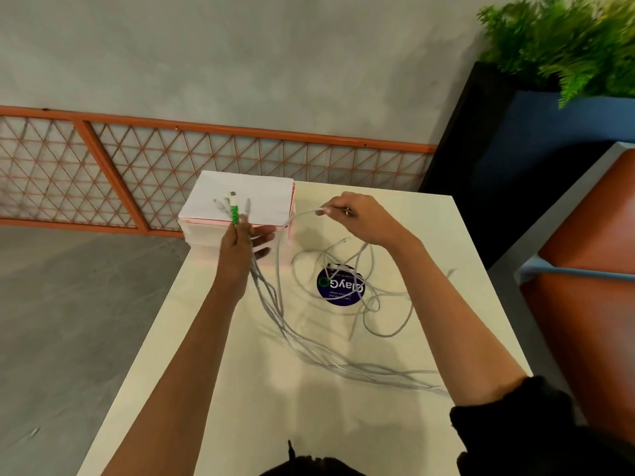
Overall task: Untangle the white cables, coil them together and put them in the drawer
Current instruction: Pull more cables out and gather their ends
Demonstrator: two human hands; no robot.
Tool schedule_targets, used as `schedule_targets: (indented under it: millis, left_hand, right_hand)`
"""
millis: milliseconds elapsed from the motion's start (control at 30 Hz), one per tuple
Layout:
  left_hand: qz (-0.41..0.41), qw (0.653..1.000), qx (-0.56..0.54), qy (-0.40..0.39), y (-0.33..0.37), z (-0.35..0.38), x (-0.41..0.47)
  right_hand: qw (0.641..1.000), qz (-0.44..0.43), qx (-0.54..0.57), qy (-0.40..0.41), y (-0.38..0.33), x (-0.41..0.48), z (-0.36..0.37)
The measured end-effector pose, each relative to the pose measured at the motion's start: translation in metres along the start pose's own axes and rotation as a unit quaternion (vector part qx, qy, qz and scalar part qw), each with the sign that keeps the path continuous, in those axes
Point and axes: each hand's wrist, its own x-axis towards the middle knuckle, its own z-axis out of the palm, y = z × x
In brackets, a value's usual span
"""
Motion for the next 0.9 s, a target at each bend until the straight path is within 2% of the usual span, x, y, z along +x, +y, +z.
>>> schedule_targets:
  millis: [133, 233, 300, 400, 467, 567, 700, 833, 900]
  left_hand:
    - [-0.072, 0.991, -0.030, -0.109, 0.008, 0.014, -0.003]
    - [-0.168, 0.975, -0.088, -0.118, 0.014, 0.015, -0.002]
    - [-0.257, 0.946, -0.153, -0.127, 0.013, 0.011, 0.001]
    - [-0.354, 0.867, -0.277, -0.217, 0.010, 0.004, 0.006]
    - [-0.344, 0.844, -0.317, -0.260, 0.009, 0.001, 0.009]
    - [-0.291, 0.858, -0.329, -0.268, 0.016, 0.001, 0.011]
    - [-0.224, 0.876, -0.362, -0.227, 0.021, -0.003, 0.010]
    - [-0.165, 0.866, -0.404, -0.243, 0.027, -0.013, 0.011]
    - [-0.140, 0.862, -0.419, -0.250, 0.031, -0.020, 0.014]
  right_hand:
    - [0.998, -0.040, -0.053, -0.006, -0.009, 0.008, 0.018]
    - [0.998, -0.020, -0.050, -0.029, -0.005, 0.004, 0.026]
    - [0.999, -0.017, -0.026, -0.042, -0.004, 0.000, 0.028]
    - [0.998, 0.004, 0.018, -0.060, -0.002, -0.007, 0.036]
    - [0.994, 0.043, 0.069, -0.070, 0.004, -0.014, 0.044]
    - [0.987, 0.100, 0.105, -0.070, 0.020, -0.029, 0.056]
    - [0.983, 0.139, 0.053, -0.104, 0.051, -0.049, 0.069]
    - [0.974, 0.180, 0.044, -0.133, 0.080, -0.059, 0.061]
    - [0.968, 0.217, 0.046, -0.120, 0.089, -0.061, 0.053]
